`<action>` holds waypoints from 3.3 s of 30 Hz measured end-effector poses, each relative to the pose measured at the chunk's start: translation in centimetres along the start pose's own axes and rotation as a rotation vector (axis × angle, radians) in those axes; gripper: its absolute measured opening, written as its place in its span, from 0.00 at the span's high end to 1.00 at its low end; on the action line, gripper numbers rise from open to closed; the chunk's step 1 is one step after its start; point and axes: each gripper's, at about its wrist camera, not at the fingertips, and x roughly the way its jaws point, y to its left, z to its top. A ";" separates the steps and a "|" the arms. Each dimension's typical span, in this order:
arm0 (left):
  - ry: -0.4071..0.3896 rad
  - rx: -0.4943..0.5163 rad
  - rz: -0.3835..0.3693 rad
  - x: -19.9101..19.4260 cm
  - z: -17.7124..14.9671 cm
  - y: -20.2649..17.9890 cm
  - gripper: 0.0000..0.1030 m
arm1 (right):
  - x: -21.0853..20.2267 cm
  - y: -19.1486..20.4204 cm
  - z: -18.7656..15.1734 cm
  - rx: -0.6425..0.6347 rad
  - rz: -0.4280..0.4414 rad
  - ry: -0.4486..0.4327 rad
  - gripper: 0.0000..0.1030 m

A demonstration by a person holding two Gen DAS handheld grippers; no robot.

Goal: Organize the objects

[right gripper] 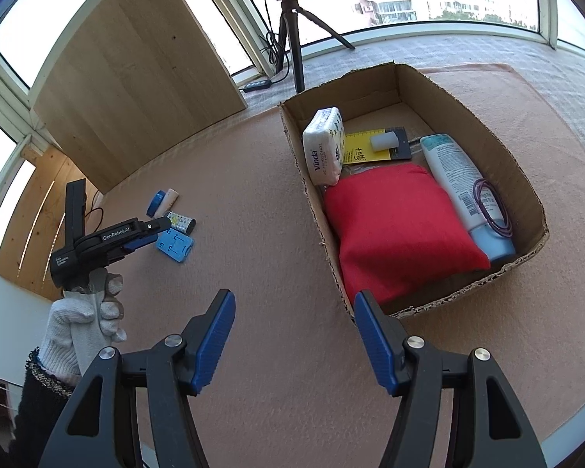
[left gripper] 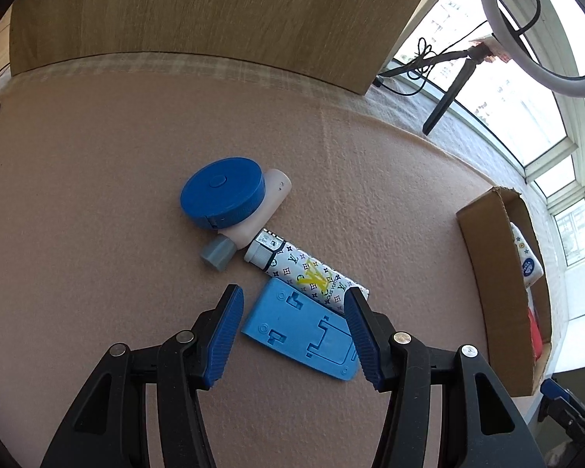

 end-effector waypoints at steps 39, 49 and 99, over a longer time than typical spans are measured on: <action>0.012 0.366 0.013 -1.3 -7.3 -10.2 0.45 | -0.5 -0.5 -0.7 0.005 0.022 0.003 0.42; 0.102 0.289 -0.072 1.7 -4.2 -10.3 0.47 | -0.4 0.0 -1.2 -0.004 0.025 0.017 0.42; 0.163 0.319 -0.159 -1.4 -13.2 -11.2 0.70 | 11.5 4.1 -0.8 -0.023 0.136 0.298 0.76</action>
